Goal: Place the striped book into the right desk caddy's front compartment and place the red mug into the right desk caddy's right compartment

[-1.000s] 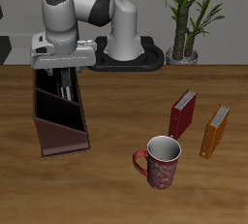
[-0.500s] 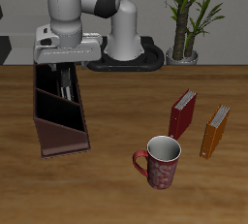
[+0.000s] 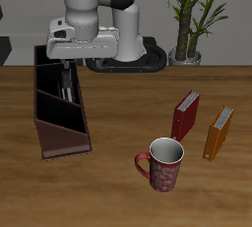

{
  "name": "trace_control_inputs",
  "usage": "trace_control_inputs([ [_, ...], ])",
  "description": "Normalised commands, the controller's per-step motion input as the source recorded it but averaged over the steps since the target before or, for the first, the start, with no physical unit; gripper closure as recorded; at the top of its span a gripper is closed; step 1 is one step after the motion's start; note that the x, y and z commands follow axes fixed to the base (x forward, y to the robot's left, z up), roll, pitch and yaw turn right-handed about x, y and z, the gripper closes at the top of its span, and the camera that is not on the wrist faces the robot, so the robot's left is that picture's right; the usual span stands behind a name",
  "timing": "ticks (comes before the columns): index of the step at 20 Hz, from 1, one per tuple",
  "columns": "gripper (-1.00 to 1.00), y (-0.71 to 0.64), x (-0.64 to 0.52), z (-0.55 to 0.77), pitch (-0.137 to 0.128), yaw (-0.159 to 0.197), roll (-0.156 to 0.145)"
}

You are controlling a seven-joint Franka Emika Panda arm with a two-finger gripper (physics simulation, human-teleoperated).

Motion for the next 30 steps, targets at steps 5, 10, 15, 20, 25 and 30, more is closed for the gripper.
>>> trace_control_inputs([
  [5, -1.00, 0.32, 0.34, 0.12, -0.020, -0.017, 0.015],
  [10, -1.00, 0.25, 0.27, 0.04, -0.009, 0.001, 0.008],
  [15, -1.00, 0.18, 0.28, 0.11, -0.019, -0.014, 0.011],
  [20, -1.00, 0.03, 0.25, 0.09, -0.020, -0.008, -0.013],
  [25, -1.00, 0.09, 0.29, 0.09, -0.007, -0.042, 0.011],
  [30, -1.00, 0.21, 0.27, 0.04, -0.014, -0.026, 0.013],
])
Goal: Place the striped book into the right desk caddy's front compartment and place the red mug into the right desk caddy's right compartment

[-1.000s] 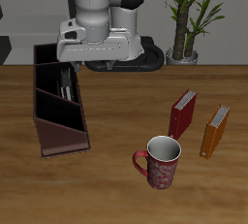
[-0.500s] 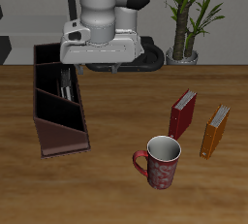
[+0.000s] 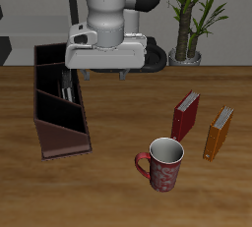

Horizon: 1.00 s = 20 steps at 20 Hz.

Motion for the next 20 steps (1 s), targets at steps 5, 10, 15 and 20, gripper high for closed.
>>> trace_control_inputs([
  [5, -1.00, 0.17, 0.18, 0.07, -0.012, -0.034, 0.010],
  [10, -1.00, 0.13, 0.18, 0.04, -0.012, -0.010, -0.003],
  [15, -1.00, 0.21, 0.22, 0.00, -0.009, -0.013, -0.008],
  [20, -1.00, 0.34, 0.15, -0.04, -0.017, 0.022, 0.007],
])
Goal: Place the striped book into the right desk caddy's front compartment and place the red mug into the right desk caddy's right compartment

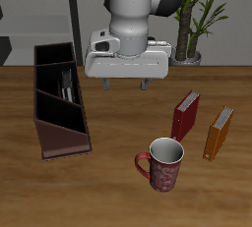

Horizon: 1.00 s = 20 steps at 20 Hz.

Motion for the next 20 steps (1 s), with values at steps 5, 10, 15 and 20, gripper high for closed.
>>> trace_control_inputs([
  [5, -1.00, 0.24, 0.11, 0.03, -0.018, -0.019, 0.000],
  [10, -1.00, 0.34, 0.15, -0.07, -0.007, 0.065, -0.022],
  [15, -1.00, 0.28, 0.05, 0.00, -0.005, 0.019, 0.037],
  [20, -1.00, 0.26, 0.02, 0.04, -0.032, 0.057, 0.025],
])
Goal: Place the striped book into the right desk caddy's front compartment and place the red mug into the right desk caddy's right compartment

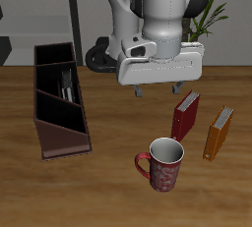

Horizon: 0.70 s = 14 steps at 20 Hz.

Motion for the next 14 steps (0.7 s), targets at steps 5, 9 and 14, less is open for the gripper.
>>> trace_control_inputs([
  [5, -1.00, 0.34, 0.10, -0.02, -0.007, 0.100, 0.005],
  [9, -1.00, 0.12, 0.06, -0.08, -0.005, 0.081, 0.002],
  [14, -1.00, 0.02, 0.07, -0.07, 0.015, 0.047, -0.023],
])
